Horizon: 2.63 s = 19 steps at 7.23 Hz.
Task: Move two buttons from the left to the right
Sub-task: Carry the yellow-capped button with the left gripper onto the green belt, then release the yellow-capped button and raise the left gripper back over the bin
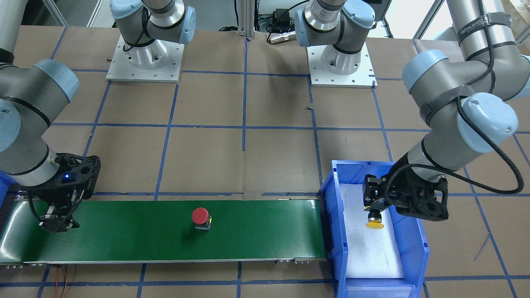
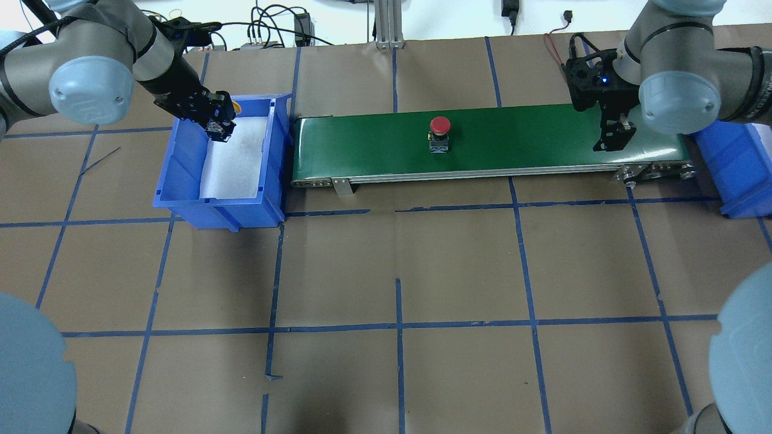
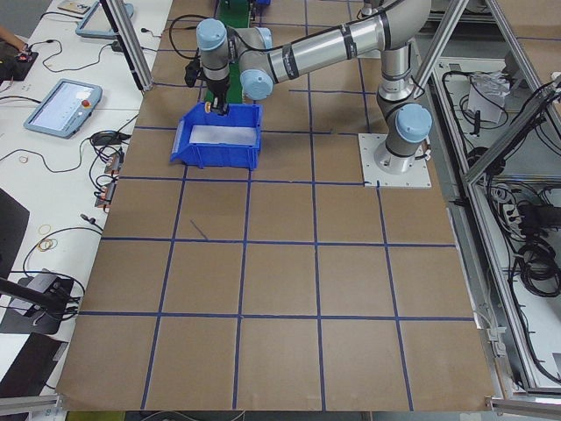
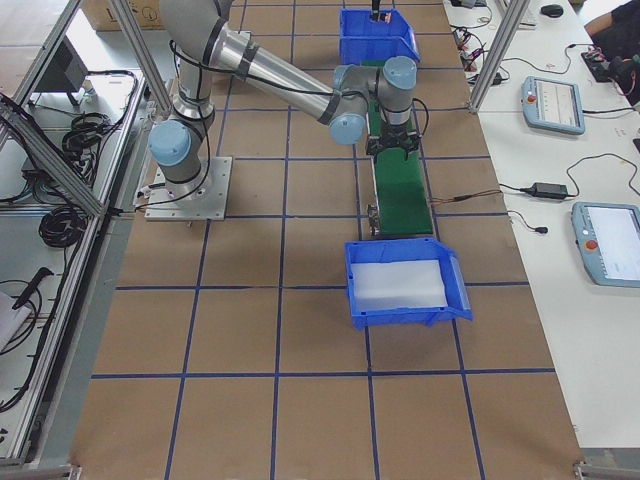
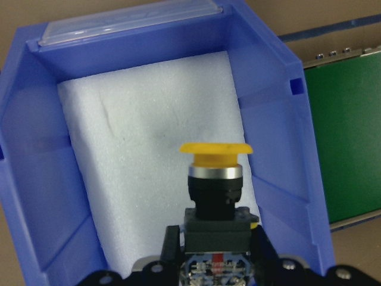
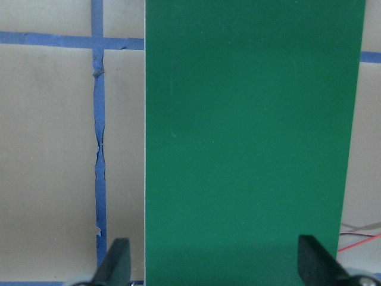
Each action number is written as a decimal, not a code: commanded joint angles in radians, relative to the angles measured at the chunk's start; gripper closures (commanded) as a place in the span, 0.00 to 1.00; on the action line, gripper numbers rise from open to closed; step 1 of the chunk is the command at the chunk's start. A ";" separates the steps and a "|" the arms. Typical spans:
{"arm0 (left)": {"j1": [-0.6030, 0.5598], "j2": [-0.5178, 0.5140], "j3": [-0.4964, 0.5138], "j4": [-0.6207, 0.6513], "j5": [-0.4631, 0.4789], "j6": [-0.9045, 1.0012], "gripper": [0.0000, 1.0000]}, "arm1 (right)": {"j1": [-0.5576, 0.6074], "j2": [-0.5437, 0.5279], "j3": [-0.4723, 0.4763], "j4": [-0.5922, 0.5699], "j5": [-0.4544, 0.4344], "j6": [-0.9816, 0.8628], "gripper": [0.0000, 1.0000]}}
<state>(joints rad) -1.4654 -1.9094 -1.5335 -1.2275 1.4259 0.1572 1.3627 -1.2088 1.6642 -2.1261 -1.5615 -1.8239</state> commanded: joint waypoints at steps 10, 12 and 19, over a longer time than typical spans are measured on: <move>-0.227 -0.140 0.009 0.219 0.039 -0.420 0.64 | 0.000 0.003 -0.001 -0.002 -0.002 0.000 0.00; -0.227 -0.180 0.003 0.259 0.034 -0.423 0.63 | 0.000 0.006 -0.001 0.000 0.000 0.003 0.00; -0.237 -0.036 -0.005 0.110 0.050 -0.352 0.00 | 0.000 -0.001 0.002 0.012 0.004 0.000 0.00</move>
<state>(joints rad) -1.7039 -1.9999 -1.5510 -1.0284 1.4666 -0.2299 1.3622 -1.2039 1.6634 -2.1225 -1.5599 -1.8235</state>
